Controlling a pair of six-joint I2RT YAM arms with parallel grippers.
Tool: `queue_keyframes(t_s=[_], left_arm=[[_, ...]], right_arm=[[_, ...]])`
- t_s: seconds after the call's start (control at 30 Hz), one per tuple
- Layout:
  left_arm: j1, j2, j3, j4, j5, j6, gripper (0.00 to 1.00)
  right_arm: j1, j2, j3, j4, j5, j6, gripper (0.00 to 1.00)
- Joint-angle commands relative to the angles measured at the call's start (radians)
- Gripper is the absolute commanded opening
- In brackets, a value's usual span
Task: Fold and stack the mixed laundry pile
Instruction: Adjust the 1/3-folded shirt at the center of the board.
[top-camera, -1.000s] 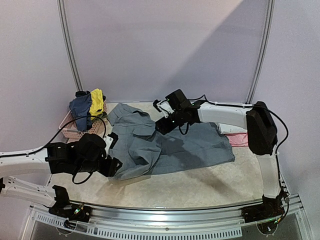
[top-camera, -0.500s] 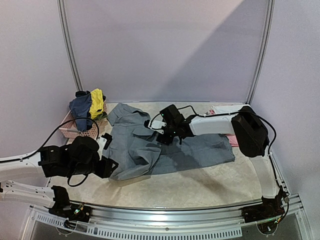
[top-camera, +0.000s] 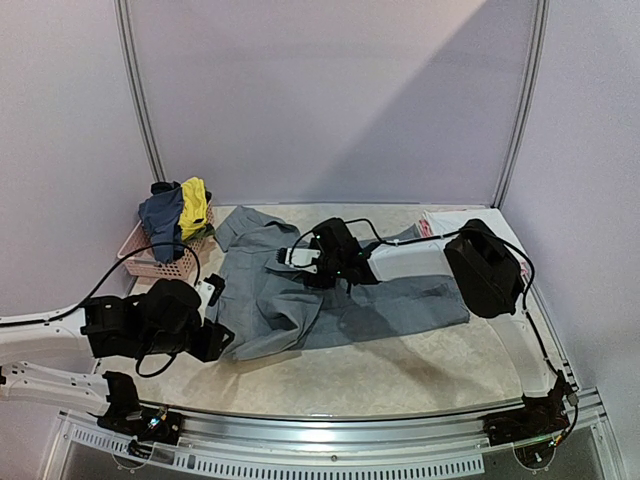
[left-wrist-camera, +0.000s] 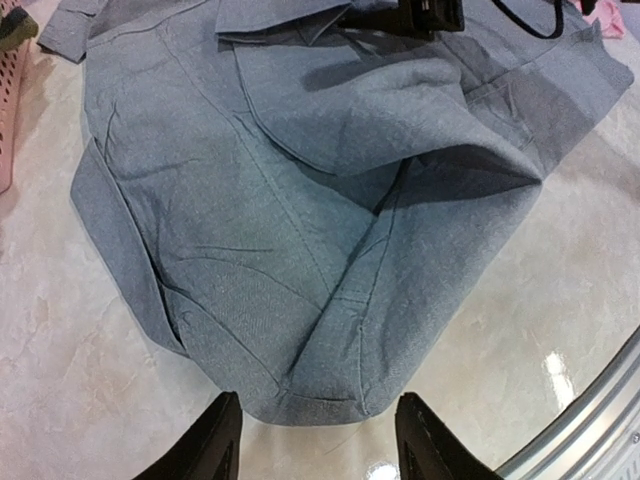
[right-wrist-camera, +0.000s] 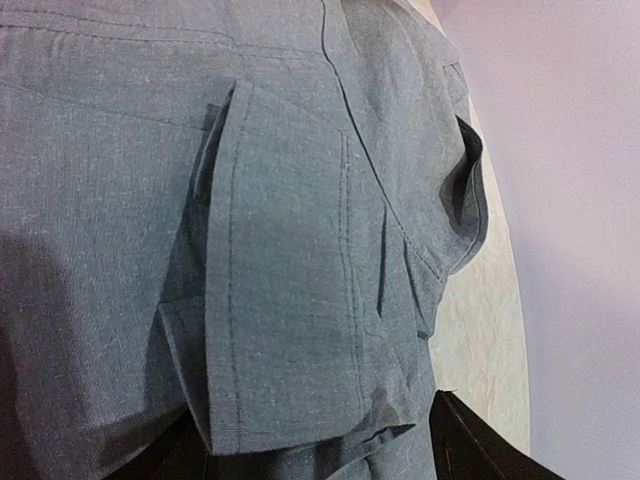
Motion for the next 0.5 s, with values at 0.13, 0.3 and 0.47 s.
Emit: queue_keyframes(t_s=[0.13, 0.3, 0.47], left_arm=[[-0.017, -0.004, -0.023, 0.004, -0.012, -0.004, 0.52], [-0.017, 0.002, -0.027, 0.013, -0.012, -0.005, 0.51], [-0.017, 0.006, -0.028, 0.014, -0.012, -0.008, 0.49]], right_arm=[[0.023, 0.056, 0.033, 0.088, -0.006, -0.043, 0.62], [0.041, 0.056, 0.033, 0.114, -0.011, -0.055, 0.28], [0.055, 0.057, 0.03, 0.124, 0.013, -0.069, 0.0]])
